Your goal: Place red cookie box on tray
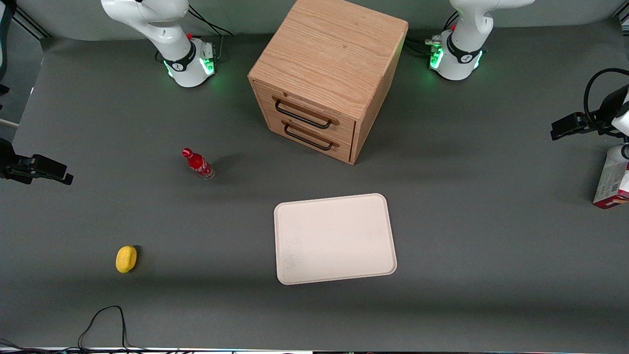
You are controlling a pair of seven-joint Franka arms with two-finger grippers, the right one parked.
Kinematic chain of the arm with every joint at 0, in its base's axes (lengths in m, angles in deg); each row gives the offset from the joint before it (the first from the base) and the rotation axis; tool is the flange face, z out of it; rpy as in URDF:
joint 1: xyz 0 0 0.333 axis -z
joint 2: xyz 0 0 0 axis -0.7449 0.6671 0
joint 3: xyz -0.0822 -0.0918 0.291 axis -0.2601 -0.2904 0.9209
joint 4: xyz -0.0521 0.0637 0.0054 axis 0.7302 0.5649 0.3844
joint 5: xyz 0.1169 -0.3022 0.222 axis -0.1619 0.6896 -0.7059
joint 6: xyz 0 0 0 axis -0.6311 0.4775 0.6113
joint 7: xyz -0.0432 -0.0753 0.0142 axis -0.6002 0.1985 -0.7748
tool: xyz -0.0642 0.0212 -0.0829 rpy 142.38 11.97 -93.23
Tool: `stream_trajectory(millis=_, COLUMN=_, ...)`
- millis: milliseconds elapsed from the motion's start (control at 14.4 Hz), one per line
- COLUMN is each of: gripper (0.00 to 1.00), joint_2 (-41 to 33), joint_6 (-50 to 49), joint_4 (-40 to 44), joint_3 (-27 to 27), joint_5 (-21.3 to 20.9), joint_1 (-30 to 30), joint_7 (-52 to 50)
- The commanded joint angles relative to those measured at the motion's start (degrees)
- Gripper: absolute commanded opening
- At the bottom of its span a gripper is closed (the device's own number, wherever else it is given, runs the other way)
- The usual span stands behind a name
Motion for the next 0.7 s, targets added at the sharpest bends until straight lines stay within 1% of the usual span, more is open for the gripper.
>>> stream_trajectory(millis=0, gripper=1.0, joint_2=1.37, joint_6=-2.04, joint_4=2.93, joint_3=-1.06, joint_5=0.39, joint_1=-0.38, joint_7=-0.28)
stream_trajectory(millis=627, gripper=1.0, joint_2=1.9, joint_6=-2.66, joint_4=3.28, joint_3=-0.97, joint_5=0.13, joint_1=-1.25, joint_7=0.17)
